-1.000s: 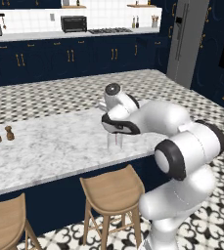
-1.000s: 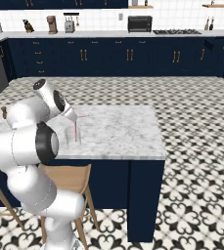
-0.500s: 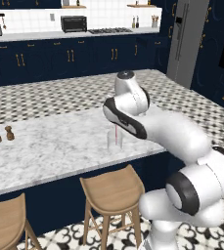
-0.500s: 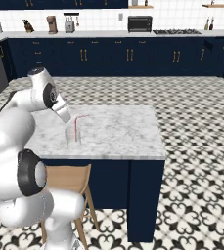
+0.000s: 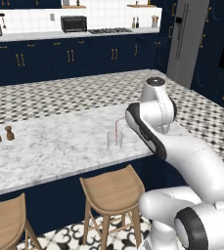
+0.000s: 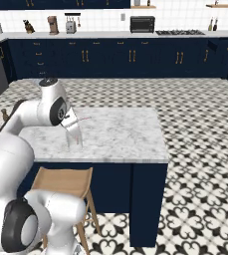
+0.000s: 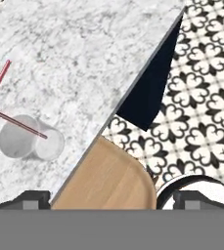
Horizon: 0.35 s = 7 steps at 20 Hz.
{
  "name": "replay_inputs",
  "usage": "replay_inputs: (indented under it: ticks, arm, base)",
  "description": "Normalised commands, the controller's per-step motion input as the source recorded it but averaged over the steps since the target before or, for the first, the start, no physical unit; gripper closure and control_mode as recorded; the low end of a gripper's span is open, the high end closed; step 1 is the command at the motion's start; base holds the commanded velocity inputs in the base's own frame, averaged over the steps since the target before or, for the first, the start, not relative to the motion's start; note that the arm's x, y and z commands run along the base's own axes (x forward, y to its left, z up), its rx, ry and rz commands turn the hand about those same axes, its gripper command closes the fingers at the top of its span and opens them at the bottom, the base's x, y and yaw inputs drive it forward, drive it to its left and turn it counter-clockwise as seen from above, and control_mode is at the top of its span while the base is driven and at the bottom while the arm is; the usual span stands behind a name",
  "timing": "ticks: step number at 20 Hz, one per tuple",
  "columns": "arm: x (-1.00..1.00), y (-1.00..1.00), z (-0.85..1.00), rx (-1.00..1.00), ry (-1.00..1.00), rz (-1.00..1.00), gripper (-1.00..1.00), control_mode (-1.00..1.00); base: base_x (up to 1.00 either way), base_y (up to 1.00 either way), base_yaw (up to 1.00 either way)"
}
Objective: Take a straw from the drawer in front and place it inside the glass cup on the dining counter.
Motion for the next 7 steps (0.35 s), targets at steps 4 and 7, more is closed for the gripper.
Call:
replay_inputs:
  ticks: [4,7]
  arm:
    - [-0.12,-0.75,0.0,0.13,0.12,-0.06,-1.0,-1.0]
    - [-0.01,-0.74,0.0,0.11,0.14,-0.06,-1.0,-1.0]
  base:
    - [0.0,0.0,0.0]
    - [0.0,0.0,0.0]
